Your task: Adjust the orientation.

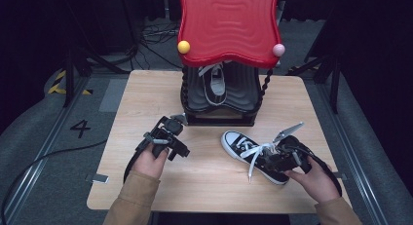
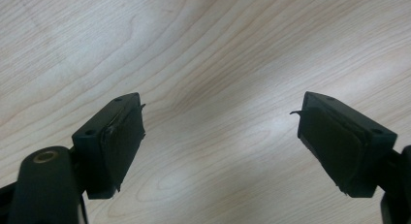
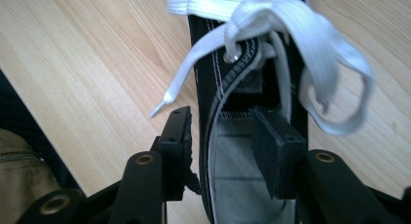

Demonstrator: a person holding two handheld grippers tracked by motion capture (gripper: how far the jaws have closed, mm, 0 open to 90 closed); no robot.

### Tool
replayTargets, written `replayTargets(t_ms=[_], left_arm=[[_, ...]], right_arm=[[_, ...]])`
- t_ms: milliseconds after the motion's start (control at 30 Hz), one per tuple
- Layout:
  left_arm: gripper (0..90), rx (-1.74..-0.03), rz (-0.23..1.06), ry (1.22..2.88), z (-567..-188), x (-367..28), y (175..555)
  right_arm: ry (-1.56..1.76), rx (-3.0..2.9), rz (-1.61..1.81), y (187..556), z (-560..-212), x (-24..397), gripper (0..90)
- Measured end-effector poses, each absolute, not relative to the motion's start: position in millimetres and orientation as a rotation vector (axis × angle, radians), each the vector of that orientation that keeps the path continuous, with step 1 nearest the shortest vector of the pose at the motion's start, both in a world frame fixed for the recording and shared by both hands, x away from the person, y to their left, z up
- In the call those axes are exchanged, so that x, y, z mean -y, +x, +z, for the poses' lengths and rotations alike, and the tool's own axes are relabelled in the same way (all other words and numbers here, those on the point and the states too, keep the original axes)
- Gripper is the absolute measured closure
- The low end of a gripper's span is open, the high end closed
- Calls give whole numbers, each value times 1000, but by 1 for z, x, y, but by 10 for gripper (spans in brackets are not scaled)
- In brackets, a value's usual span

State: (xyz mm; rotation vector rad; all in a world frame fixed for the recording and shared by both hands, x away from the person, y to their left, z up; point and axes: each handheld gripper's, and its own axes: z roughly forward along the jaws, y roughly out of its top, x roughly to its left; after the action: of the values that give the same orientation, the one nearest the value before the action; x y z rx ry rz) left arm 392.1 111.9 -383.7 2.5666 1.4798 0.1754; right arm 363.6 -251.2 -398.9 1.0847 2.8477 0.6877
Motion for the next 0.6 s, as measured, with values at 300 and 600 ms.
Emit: replayTargets(t_ms=[300, 600], left_arm=[[171, -1511, 170, 2559, -387, -122, 388], [171, -1517, 172, 2557, -387, -127, 388]], right_arm=[[1040, -2912, 596, 369, -413, 233, 771], [1040, -2900, 583, 372, -416, 227, 796]])
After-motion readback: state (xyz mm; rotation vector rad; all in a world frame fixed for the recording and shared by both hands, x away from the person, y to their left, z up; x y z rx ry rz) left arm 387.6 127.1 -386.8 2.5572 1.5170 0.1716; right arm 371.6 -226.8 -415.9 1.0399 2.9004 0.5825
